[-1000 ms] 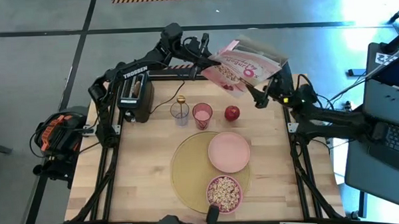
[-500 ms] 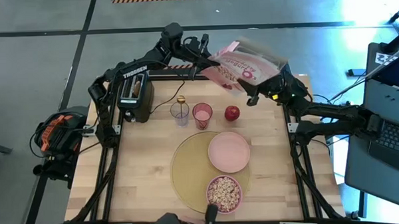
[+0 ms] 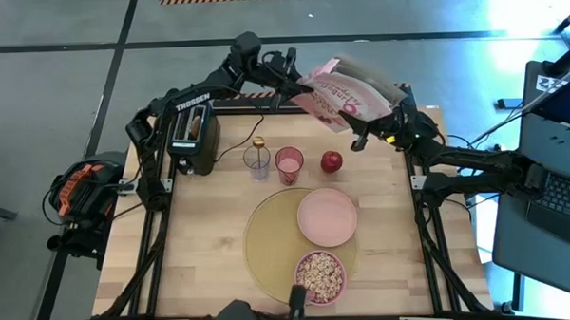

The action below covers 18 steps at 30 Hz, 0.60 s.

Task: Arrange a breakfast setting
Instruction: Pour the cereal from the pink cereal box into the pink bowl

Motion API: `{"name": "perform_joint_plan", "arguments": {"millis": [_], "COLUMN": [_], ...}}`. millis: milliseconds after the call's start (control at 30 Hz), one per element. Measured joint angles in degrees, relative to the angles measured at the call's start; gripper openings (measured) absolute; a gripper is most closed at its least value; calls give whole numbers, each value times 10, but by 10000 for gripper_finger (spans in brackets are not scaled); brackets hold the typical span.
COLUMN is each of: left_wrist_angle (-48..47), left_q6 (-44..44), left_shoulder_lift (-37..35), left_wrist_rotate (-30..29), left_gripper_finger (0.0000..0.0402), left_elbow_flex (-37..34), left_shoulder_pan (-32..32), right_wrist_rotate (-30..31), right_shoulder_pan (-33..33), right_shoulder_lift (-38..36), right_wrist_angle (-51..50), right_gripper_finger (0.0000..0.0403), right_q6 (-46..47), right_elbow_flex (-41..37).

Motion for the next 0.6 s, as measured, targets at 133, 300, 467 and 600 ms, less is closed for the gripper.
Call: {"name": "perform_joint_plan", "arguments": {"millis": [133,300,467,600], "left_wrist_angle": [-5,3,12,7], "left_q6": [-21,-58,-92,-104], "left_shoulder_lift": [1,-2,-8,-19], "left_wrist_rotate": [-6,-5,16,19], "left_gripper_finger": [90,156,182,184], "left_elbow_flex": [0,0,1,1], "left_shoulder_pan": [14,32,42,47], "right_wrist_rotate": [10,23,3,-74], "right_shoulder_pan": [-1,-16,-61,-109], "right_shoulder_lift": [0,1,3,14], "right_wrist_angle": [-25,-73,-142,-149], "right_gripper_finger": [114,113,112,109], "right_q6": [-25,-31,-28,-27], "right_elbow_flex": [1,-2,-4,-3]}}
